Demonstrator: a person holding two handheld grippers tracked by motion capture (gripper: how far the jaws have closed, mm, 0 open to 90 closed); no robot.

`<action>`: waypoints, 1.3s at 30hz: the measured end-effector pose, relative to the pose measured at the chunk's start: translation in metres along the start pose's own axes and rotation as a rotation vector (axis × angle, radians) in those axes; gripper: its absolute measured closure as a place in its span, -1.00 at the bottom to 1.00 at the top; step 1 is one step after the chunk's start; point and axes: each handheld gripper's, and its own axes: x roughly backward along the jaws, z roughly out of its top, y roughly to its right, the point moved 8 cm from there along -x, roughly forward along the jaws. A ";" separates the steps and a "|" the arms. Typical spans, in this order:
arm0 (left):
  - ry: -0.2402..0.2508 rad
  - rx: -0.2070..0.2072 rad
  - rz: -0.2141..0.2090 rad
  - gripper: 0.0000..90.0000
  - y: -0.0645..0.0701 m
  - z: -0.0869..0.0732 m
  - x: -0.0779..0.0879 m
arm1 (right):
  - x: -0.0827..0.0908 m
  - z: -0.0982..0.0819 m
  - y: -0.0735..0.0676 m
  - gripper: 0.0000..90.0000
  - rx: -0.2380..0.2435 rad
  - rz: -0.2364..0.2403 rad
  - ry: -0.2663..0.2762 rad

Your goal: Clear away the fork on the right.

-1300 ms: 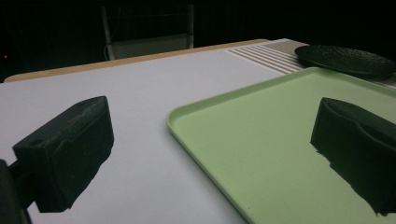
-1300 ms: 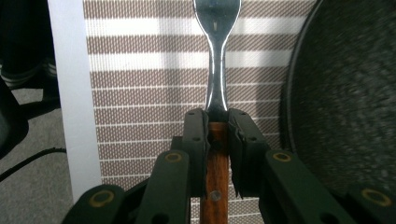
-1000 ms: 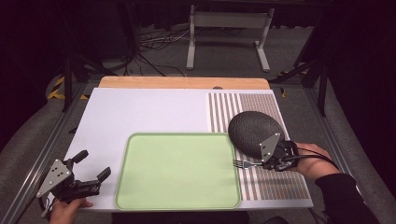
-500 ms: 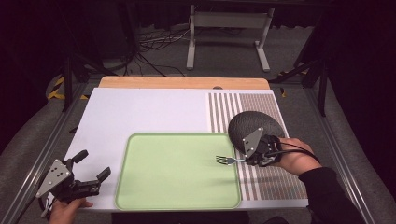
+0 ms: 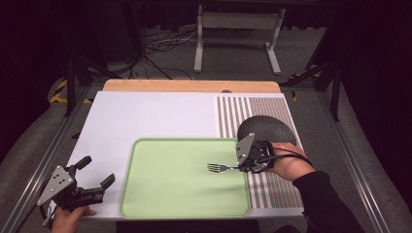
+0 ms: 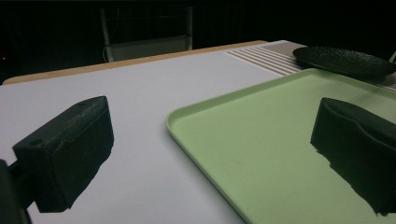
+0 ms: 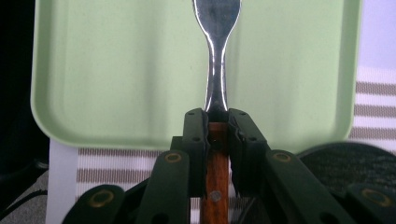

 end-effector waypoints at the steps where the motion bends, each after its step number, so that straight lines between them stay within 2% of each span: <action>1: 0.001 0.000 0.000 -1.00 0.000 0.000 0.000 | -0.001 0.003 0.000 0.73 0.005 0.004 0.000; 9: -0.001 0.001 -0.001 -1.00 0.000 0.000 0.000 | -0.011 0.025 -0.001 0.73 0.034 0.016 0.017; 11: -0.001 0.001 -0.002 -1.00 0.000 0.000 0.000 | -0.013 0.031 -0.001 0.73 0.041 0.002 0.024; 17: 0.005 0.002 -0.001 -1.00 0.000 0.001 0.000 | -0.017 0.041 -0.003 0.73 0.037 0.014 0.029; 20: 0.005 0.004 0.001 -1.00 -0.001 0.001 0.000 | -0.019 0.044 -0.004 0.73 0.019 0.013 0.034; 25: 0.008 0.004 0.003 -1.00 -0.001 0.001 0.001 | -0.023 0.051 -0.004 0.73 -0.046 -0.013 0.059; 27: 0.007 0.006 0.003 -1.00 0.000 0.001 0.001 | -0.025 0.053 -0.005 0.73 -0.086 -0.015 0.075; 28: 0.008 0.006 0.004 -1.00 0.000 0.001 0.001 | -0.027 0.055 -0.005 0.73 -0.126 -0.021 0.091; 29: 0.007 0.004 0.004 -1.00 0.000 0.001 0.001 | -0.028 0.056 -0.006 0.73 -0.144 -0.019 0.092; 31: 0.008 0.004 0.004 -1.00 0.000 0.001 0.001 | -0.029 0.056 -0.006 0.73 -0.153 -0.017 0.094; 35: 0.007 0.004 0.003 -1.00 0.000 0.001 0.001 | -0.036 0.058 -0.007 0.73 -0.210 -0.035 0.111; 37: 0.008 0.004 0.003 -1.00 0.000 0.001 0.001 | -0.037 0.059 -0.008 0.73 -0.220 -0.032 0.115; 38: 0.007 0.004 0.003 -1.00 0.000 0.001 0.001 | -0.040 0.060 -0.009 0.73 -0.262 -0.034 0.128; 39: 0.008 0.005 0.003 -1.00 0.000 0.001 0.001 | -0.040 0.061 -0.009 0.73 -0.279 -0.043 0.128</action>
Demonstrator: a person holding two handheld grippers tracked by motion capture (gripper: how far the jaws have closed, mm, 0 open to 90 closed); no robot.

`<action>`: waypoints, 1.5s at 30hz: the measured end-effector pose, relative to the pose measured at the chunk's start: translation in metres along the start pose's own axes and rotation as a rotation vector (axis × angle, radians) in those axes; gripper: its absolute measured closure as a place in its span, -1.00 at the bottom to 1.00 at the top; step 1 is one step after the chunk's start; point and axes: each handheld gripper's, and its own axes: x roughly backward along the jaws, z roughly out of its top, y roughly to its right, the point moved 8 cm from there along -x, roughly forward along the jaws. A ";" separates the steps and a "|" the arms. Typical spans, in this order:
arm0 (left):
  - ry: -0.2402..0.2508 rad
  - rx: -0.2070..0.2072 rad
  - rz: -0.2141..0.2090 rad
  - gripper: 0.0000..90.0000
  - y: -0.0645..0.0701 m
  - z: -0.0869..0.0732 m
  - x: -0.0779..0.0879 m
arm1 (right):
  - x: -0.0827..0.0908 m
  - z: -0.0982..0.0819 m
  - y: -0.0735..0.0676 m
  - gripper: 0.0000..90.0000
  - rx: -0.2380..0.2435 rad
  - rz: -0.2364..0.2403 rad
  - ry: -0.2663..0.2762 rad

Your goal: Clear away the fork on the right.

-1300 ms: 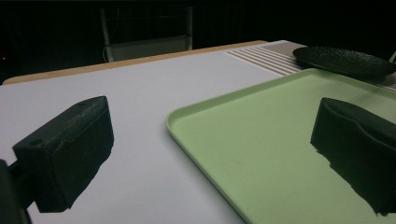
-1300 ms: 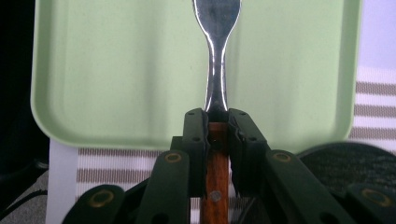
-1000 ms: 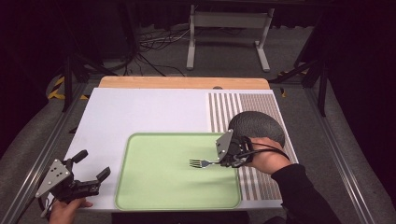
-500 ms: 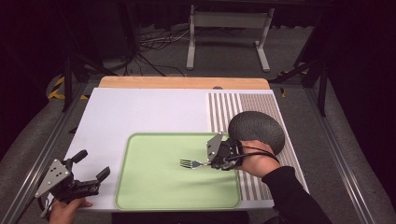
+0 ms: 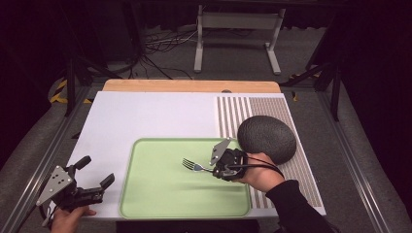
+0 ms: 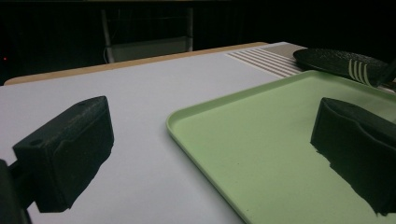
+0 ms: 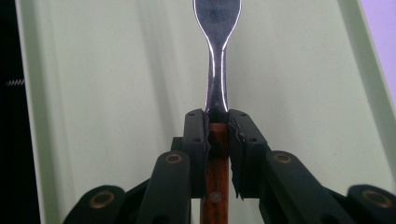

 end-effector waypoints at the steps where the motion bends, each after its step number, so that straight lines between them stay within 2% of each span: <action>1: 0.000 0.000 0.000 -1.00 0.000 0.000 0.000 | -0.001 0.001 0.000 0.73 -0.013 -0.001 0.007; 7: 0.000 -0.001 -0.002 -1.00 0.000 0.000 0.000 | -0.006 0.005 -0.004 0.73 -0.070 -0.053 0.003; 9: 0.000 -0.001 -0.002 -1.00 0.000 0.000 0.000 | -0.006 0.005 -0.005 0.73 -0.082 -0.053 -0.002; 16: 0.001 -0.001 -0.003 -1.00 0.000 0.000 0.000 | -0.011 0.003 -0.002 0.73 -0.188 -0.079 -0.018; 24: 0.001 -0.001 -0.005 -1.00 0.001 0.000 0.000 | -0.015 0.000 -0.003 0.73 -0.255 -0.082 -0.033; 30: 0.001 0.000 -0.005 -1.00 0.001 0.000 0.000 | -0.016 -0.002 -0.005 0.73 -0.272 -0.078 -0.051; 36: -0.004 0.000 -0.008 -1.00 0.001 0.000 0.000 | -0.021 -0.006 -0.005 0.73 -0.309 -0.072 -0.080; 45: -0.003 -0.001 -0.008 -1.00 0.001 0.000 0.000 | -0.024 -0.008 -0.006 0.73 -0.316 -0.061 -0.109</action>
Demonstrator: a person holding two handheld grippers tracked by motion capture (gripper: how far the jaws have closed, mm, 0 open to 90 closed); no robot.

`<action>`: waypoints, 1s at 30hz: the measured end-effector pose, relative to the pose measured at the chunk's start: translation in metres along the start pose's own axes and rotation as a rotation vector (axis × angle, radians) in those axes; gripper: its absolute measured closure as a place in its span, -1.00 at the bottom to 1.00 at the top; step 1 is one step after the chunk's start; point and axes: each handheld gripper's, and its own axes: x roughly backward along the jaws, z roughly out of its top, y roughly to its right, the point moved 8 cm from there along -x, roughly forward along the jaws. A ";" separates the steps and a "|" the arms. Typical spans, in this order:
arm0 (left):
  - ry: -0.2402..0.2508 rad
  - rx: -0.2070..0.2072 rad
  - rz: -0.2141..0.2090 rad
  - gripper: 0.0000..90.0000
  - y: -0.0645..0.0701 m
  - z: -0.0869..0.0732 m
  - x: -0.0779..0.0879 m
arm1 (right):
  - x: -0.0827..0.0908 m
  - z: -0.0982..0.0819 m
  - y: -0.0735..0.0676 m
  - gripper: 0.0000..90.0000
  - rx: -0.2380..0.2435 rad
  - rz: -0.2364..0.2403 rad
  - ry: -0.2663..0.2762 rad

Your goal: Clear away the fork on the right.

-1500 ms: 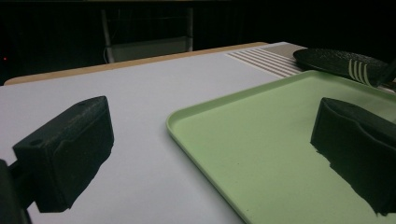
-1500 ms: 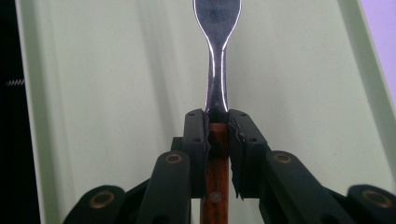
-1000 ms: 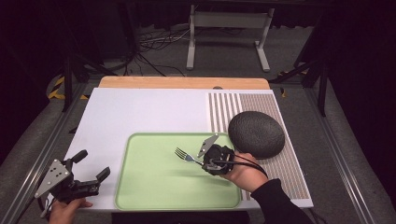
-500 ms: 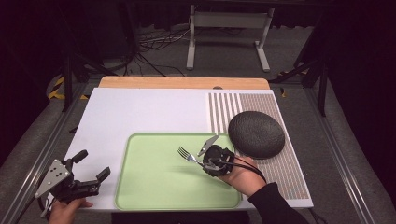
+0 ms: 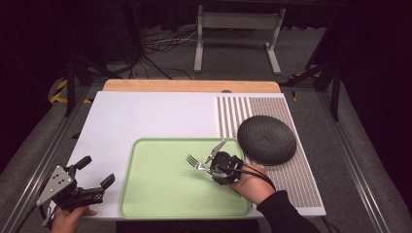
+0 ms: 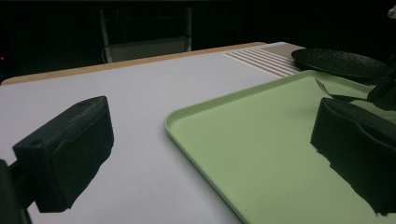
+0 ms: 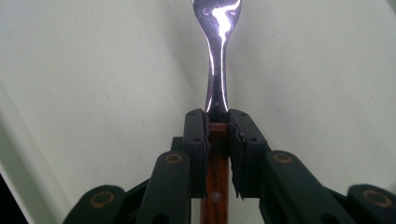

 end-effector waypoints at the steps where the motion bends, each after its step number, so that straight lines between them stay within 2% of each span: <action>1: -0.001 0.000 0.000 -1.00 0.000 0.000 0.000 | -0.001 0.000 0.000 0.73 -0.006 0.006 -0.003; 13: -0.003 0.001 0.000 -1.00 0.000 0.000 0.000 | -0.010 -0.001 0.001 0.73 -0.034 0.029 -0.040; 25: -0.002 -0.001 0.001 -1.00 0.000 0.000 0.000 | -0.014 -0.002 -0.001 0.72 -0.028 0.038 -0.061; 29: -0.001 -0.001 0.001 -1.00 0.000 0.000 0.000 | -0.015 -0.002 -0.002 0.68 -0.026 0.045 -0.057; 30: -0.001 -0.001 0.001 -1.00 0.000 0.000 0.000 | -0.014 -0.001 -0.002 0.57 -0.023 0.051 -0.052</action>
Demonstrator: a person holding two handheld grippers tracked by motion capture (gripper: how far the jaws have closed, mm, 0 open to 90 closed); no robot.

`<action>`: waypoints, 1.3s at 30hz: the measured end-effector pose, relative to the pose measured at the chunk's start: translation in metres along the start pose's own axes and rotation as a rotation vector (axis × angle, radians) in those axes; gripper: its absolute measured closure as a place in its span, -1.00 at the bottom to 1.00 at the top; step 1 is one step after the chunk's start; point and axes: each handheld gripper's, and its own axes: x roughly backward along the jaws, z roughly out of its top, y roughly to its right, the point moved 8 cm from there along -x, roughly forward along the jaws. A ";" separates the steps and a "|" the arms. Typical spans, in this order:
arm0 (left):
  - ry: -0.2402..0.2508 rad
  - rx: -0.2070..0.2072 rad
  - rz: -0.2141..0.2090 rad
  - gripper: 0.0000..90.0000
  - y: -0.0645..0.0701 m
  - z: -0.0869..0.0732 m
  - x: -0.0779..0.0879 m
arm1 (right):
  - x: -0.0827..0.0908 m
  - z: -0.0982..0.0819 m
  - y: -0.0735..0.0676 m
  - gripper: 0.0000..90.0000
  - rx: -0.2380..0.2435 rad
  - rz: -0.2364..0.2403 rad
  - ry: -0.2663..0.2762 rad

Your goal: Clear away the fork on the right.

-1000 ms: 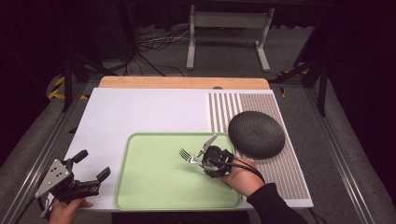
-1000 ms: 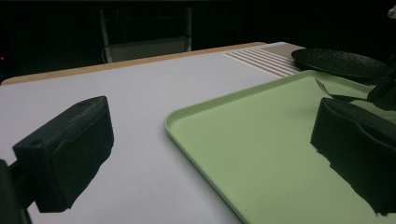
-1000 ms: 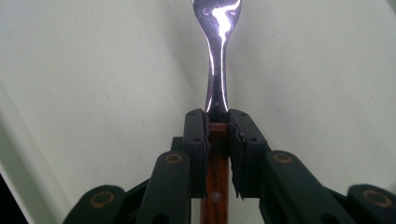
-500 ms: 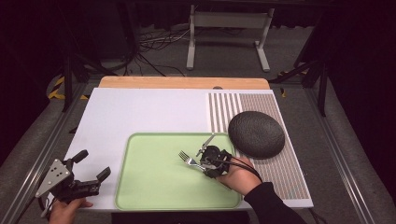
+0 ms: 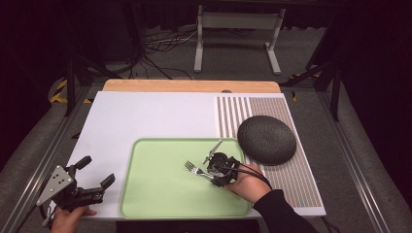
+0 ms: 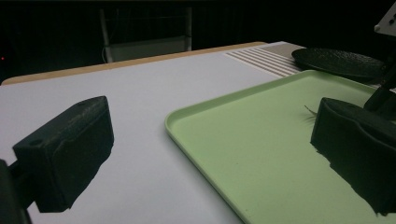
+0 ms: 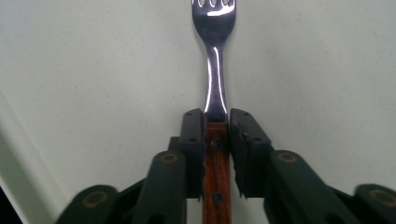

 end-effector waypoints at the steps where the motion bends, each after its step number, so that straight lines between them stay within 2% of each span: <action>1: 0.000 -0.001 0.000 -1.00 0.000 0.000 0.000 | 0.001 0.001 0.001 0.47 -0.007 0.000 0.007; 4: -0.001 -0.001 0.000 -1.00 0.000 0.000 0.000 | 0.004 0.001 0.002 0.38 -0.010 -0.003 0.020; 7: 0.001 -0.001 0.000 -1.00 0.000 0.000 0.000 | 0.007 0.003 0.002 0.16 -0.008 0.005 0.040; 10: 0.001 -0.002 0.000 -1.00 0.000 0.000 0.000 | 0.011 0.006 0.002 -0.12 0.018 0.004 0.079; 11: 0.001 -0.002 0.000 -1.00 0.000 0.000 0.000 | 0.011 0.006 0.002 -0.12 0.018 0.004 0.079; 12: 0.001 -0.002 0.001 -1.00 0.000 0.000 0.000 | 0.012 0.008 0.002 -0.18 0.026 0.003 0.099; 13: 0.001 -0.002 0.000 -1.00 0.000 0.000 0.000 | 0.015 0.012 0.001 -0.20 0.039 0.007 0.141; 15: 0.002 -0.003 0.000 -1.00 0.000 0.000 0.000 | 0.018 0.017 0.000 -0.01 0.054 0.003 0.185; 16: 0.002 -0.003 0.000 -1.00 0.000 0.000 0.000 | 0.018 0.017 0.000 -0.01 0.054 0.003 0.185; 17: 0.004 -0.002 0.000 -1.00 0.000 0.000 0.000 | 0.020 0.019 -0.001 0.17 0.059 0.000 0.207; 18: 0.005 -0.002 0.000 -1.00 0.000 0.000 0.000 | 0.021 0.022 -0.005 0.51 0.084 0.004 0.237; 20: 0.004 -0.005 -0.001 -1.00 0.000 0.000 0.000 | 0.020 0.026 -0.008 0.80 0.104 0.012 0.269; 22: 0.004 -0.005 -0.001 -1.00 0.000 0.001 0.000 | 0.018 0.030 -0.012 1.00 0.123 0.025 0.291; 25: 0.005 -0.004 -0.001 -1.00 0.001 0.001 0.000 | 0.015 0.033 -0.013 1.00 0.130 0.033 0.298; 26: 0.003 -0.005 -0.002 -1.00 0.000 0.001 0.001 | 0.012 0.036 -0.013 1.00 0.131 0.045 0.291; 32: 0.004 -0.004 -0.002 -1.00 0.001 0.001 0.001 | 0.003 0.038 -0.012 1.00 0.157 0.049 0.271; 39: 0.005 -0.006 -0.003 -1.00 0.001 0.001 0.000 | -0.006 0.039 -0.011 1.00 0.152 0.050 0.248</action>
